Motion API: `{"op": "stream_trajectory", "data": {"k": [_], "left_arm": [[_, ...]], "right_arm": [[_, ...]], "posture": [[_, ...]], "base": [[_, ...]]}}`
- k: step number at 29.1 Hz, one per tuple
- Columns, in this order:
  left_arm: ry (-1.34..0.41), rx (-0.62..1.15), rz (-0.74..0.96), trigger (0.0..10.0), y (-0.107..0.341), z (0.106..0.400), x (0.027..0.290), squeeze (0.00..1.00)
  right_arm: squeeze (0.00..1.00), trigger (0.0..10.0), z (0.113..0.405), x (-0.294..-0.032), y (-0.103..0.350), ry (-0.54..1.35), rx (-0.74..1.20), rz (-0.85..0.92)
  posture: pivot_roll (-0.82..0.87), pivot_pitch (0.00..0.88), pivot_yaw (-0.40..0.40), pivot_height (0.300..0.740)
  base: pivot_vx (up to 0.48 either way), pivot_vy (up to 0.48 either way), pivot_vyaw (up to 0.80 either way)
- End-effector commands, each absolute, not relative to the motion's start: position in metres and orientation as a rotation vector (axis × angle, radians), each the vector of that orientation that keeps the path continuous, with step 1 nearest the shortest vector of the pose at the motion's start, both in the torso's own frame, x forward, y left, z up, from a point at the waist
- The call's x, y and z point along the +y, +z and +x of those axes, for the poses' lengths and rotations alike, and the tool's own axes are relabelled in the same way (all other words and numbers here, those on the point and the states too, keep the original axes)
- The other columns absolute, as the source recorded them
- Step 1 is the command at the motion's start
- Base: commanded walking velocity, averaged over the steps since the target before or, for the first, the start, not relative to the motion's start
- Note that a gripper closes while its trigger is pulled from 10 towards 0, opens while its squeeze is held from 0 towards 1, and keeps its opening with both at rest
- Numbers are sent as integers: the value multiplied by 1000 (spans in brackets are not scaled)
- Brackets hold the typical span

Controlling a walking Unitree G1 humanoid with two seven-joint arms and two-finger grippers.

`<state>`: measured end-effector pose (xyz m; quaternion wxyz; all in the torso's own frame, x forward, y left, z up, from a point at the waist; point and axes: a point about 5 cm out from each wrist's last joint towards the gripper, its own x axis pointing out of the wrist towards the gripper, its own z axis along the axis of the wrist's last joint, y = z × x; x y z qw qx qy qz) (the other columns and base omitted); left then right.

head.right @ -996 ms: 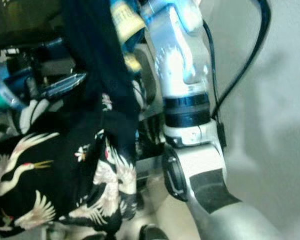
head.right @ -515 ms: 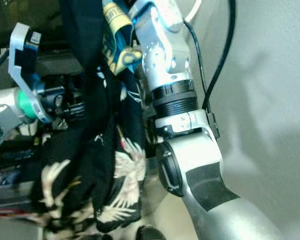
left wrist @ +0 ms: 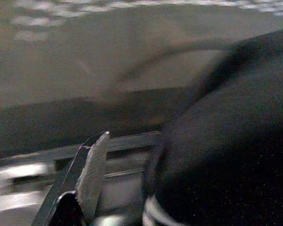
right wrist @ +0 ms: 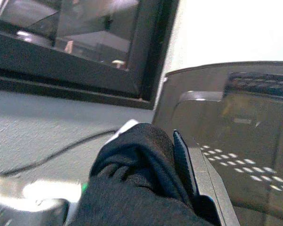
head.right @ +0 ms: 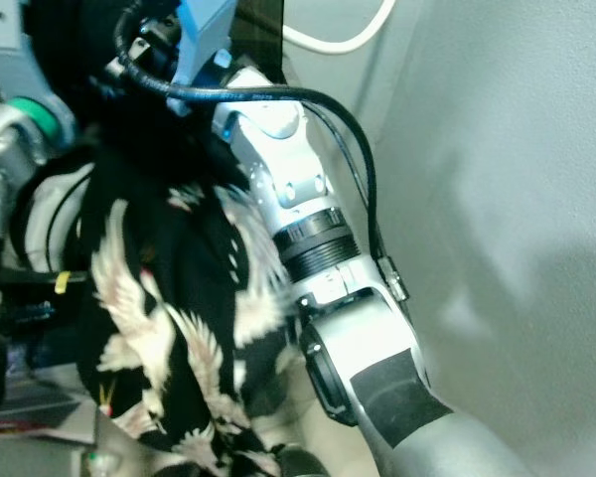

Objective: Clothes washing

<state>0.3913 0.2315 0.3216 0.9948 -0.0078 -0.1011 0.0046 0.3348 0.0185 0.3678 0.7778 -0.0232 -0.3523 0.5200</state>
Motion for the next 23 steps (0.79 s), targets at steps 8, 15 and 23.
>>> {"op": "stream_trajectory", "data": {"k": [8,15,23], "left_arm": [[117,-93,122,10000,302,389,258,0],[-326,52,248,10000,265,371,222,0],[-553,-38,414,10000,269,340,205,1000]], "right_arm": [[0,10000,353,16,325,939,-713,-475],[0,10000,354,7,287,1023,-615,-759],[1000,10000,346,-10,275,1185,-503,-547]], "posture": [[71,90,30,740],[70,90,29,740],[73,85,31,740]], "base": [[0,0,0],[0,0,0],[0,0,0]]}}
